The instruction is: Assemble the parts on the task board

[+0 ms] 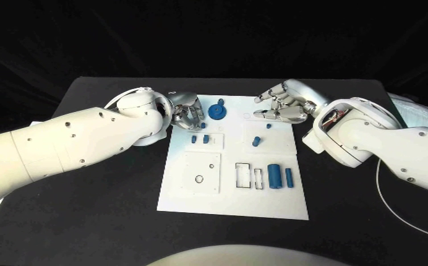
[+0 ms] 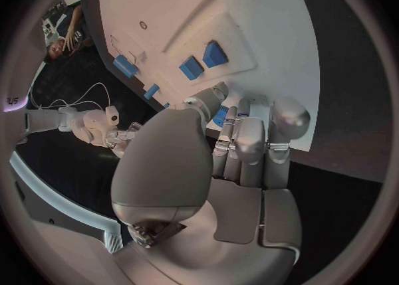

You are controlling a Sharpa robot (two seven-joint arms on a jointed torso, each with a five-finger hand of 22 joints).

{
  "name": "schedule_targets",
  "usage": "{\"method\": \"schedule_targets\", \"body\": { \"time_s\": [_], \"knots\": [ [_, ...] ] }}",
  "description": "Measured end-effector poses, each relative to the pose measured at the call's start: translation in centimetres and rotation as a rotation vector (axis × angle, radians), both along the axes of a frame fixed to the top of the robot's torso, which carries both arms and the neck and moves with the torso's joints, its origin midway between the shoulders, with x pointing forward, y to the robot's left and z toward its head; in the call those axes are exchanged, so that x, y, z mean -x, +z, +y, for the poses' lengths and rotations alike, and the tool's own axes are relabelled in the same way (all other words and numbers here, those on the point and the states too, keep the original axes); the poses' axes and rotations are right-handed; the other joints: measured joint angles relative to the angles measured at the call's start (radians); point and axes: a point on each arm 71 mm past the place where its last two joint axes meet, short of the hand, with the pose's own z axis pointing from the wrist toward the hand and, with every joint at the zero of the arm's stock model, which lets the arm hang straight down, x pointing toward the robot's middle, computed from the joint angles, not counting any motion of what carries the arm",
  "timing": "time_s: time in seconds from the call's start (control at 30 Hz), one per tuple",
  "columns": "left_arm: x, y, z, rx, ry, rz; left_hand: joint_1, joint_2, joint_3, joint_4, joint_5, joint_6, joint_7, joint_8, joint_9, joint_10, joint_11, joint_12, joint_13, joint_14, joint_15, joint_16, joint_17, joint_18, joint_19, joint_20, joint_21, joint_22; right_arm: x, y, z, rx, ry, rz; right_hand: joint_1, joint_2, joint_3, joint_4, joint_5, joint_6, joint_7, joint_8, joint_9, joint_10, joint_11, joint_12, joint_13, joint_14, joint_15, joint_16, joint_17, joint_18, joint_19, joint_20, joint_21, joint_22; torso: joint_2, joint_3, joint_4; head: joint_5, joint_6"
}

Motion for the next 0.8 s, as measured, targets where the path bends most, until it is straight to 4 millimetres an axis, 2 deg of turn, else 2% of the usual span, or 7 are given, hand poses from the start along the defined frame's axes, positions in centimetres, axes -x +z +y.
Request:
{"method": "schedule_targets", "body": {
  "time_s": [0.17, 0.23, 0.33, 0.43, 0.47, 0.67, 0.8],
  "knots": [
    [0.3, 0.4, 1.3, 0.041, 0.027, 0.013, 0.000, 0.000, -0.001, -0.004, 0.000, 0.000, 0.000, 0.003, 0.001, -0.003, -0.003, 0.000, 0.001, -0.040, -0.003, -0.082, -0.112, 0.016, -0.044, 0.000, -0.143, -0.082, -0.7, -0.4, -1.7, 0.046, -0.037, -0.003, 0.065, -0.013, 0.061, -0.008, 0.000, 0.020, -0.004, 0.000, 0.002, -0.094, 0.004, -0.313, -0.267, -0.002, -0.002, -0.053, 0.001, 0.000, -0.007, -0.001, -0.017, -0.022, 0.000, -0.0006, -0.0005, -0.005, 0.004],
    [0.3, 0.6, 1.9, 0.079, 0.045, 0.031, 0.001, 0.001, 0.005, -0.014, 0.000, 0.015, -0.001, 0.011, 0.003, -0.018, 0.001, 0.000, 0.001, -0.090, 0.001, -0.158, -0.217, 0.039, -0.095, 0.001, -0.277, -0.156, -1.0, -0.5, -2.2, 0.081, -0.041, -0.009, 0.090, -0.025, 0.092, -0.015, -0.006, 0.042, -0.005, 0.004, 0.003, -0.115, 0.008, -0.411, -0.363, -0.002, -0.002, -0.066, -0.006, 0.000, -0.013, 0.005, -0.022, -0.032, 0.000, -0.0006, -0.0009, -0.008, 0.006],
    [0.5, 0.9, 2.9, 0.202, 0.081, 0.077, 0.013, 0.013, 0.014, -0.023, 0.000, 0.048, 0.007, 0.026, 0.007, -0.021, 0.004, 0.017, 0.002, -0.147, 0.005, -0.241, -0.328, 0.054, -0.144, 0.004, -0.390, -0.218, -1.1, -0.7, -2.5, 0.164, -0.027, -0.027, 0.109, -0.039, 0.131, -0.023, -0.028, 0.069, -0.003, 0.004, 0.004, -0.118, 0.008, -0.490, -0.463, -0.001, -0.001, -0.077, -0.020, 0.000, -0.018, 0.010, -0.031, -0.045, 0.000, -0.0011, -0.0010, -0.017, 0.012],
    [0.7, 1.2, 3.4, 0.399, 0.117, 0.128, 0.008, 0.030, 0.022, -0.017, 0.000, 0.067, 0.013, 0.034, 0.009, 0.003, 0.002, 0.039, 0.007, -0.160, 0.004, -0.258, -0.349, 0.054, -0.152, 0.005, -0.410, -0.230, -1.1, -0.9, -2.3, 0.255, -0.001, -0.054, 0.116, -0.046, 0.164, -0.026, -0.054, 0.088, -0.007, 0.004, 0.004, -0.097, 0.006, -0.540, -0.542, 0.002, 0.002, -0.086, -0.033, 0.001, -0.026, 0.014, -0.043, -0.065, 0.000, -0.0011, -0.0010, -0.029, 0.017],
    [0.8, 1.2, 3.5, 0.469, 0.128, 0.145, 0.001, 0.037, 0.025, -0.014, 0.000, 0.076, 0.011, 0.041, 0.009, 0.015, 0.000, 0.048, 0.009, -0.164, 0.004, -0.258, -0.352, 0.054, -0.158, 0.004, -0.414, -0.233, -1.1, -0.9, -2.1, 0.283, 0.008, -0.063, 0.115, -0.056, 0.186, -0.025, -0.072, 0.094, -0.007, 0.004, 0.003, -0.082, 0.007, -0.562, -0.588, 0.002, 0.002, -0.095, -0.041, 0.017, -0.037, 0.014, -0.056, -0.085, 0.000, -0.0009, -0.0010, -0.034, 0.019],
    [1.4, 1.5, 3.6, 0.920, 0.207, 0.243, -0.013, 0.051, 0.016, -0.005, -0.004, 0.079, 0.011, 0.041, 0.009, 0.026, 0.000, 0.070, 0.013, -0.177, 0.006, -0.258, -0.357, 0.054, -0.164, 0.007, -0.426, -0.241, -1.0, -1.9, -1.1, 0.453, 0.054, -0.113, 0.095, -0.078, 0.224, -0.020, -0.105, 0.103, -0.012, 0.003, 0.002, -0.078, 0.008, -0.608, -0.685, 0.002, 0.002, -0.124, -0.079, 0.031, -0.068, 0.014, -0.112, -0.175, 0.001, -0.0012, 0.0001, -0.051, 0.028],
    [1.7, 1.5, 4.1, 1.147, 0.284, 0.307, -0.022, 0.046, 0.006, -0.002, -0.004, 0.081, 0.012, 0.041, 0.007, 0.028, 0.002, 0.077, 0.013, -0.187, 0.002, -0.259, -0.357, 0.054, -0.164, 0.007, -0.432, -0.245, -1.1, -2.4, -0.6, 0.531, 0.067, -0.135, 0.088, -0.085, 0.243, -0.020, -0.115, 0.101, -0.016, 0.000, 0.001, -0.078, 0.008, -0.616, -0.728, 0.002, 0.002, -0.139, -0.098, 0.032, -0.077, 0.012, -0.135, -0.207, 0.001, -0.0019, 0.0012, -0.057, 0.031]
  ]
}}
